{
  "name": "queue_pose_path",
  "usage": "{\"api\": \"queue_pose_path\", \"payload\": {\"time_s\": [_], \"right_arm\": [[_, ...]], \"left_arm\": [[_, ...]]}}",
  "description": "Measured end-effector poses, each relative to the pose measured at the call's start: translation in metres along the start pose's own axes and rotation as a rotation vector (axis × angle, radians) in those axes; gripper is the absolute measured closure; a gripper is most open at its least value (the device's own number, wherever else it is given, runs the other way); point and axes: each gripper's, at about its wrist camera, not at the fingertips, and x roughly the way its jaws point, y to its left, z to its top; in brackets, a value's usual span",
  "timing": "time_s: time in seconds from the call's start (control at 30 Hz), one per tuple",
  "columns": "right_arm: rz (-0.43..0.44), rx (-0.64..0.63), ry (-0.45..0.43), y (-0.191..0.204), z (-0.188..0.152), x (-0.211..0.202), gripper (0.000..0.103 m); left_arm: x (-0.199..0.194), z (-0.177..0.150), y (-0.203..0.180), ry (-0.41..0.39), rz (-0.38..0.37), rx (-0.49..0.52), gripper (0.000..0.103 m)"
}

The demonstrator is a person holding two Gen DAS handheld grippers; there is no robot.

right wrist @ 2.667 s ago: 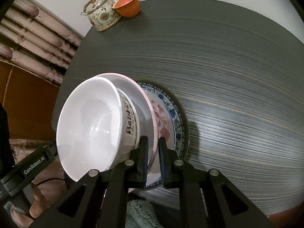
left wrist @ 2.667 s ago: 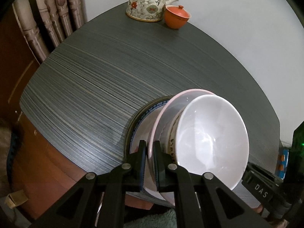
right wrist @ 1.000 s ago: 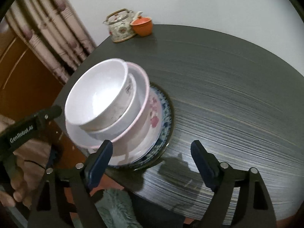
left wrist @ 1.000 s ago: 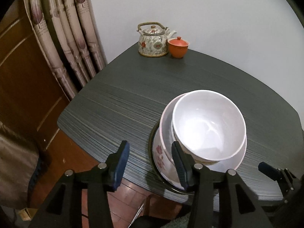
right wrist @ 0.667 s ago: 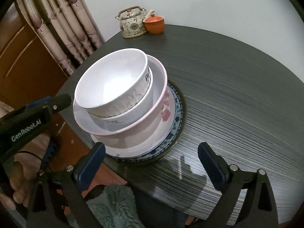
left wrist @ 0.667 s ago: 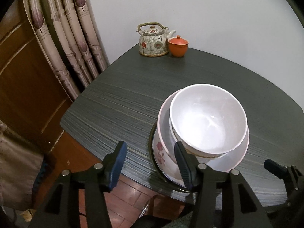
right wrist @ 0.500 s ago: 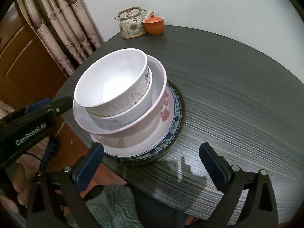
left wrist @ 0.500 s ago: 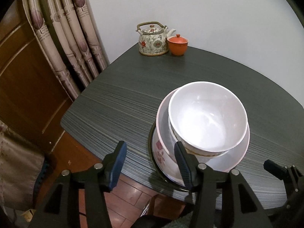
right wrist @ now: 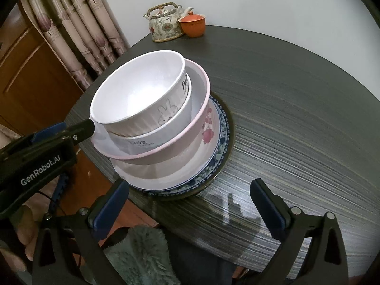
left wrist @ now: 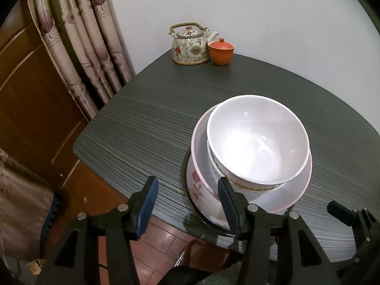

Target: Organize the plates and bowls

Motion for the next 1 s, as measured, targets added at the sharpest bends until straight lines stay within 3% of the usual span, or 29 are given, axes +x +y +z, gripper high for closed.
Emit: {"api": "queue_pose_path", "payload": {"time_s": [1.0], "right_arm": [[0.009, -0.021, 0.036, 0.0087, -0.0007, 0.0074, 0.002]], "left_arm": [[0.0012, 0.0009, -0.0028, 0.007, 0.000, 0.015, 0.050]]}}
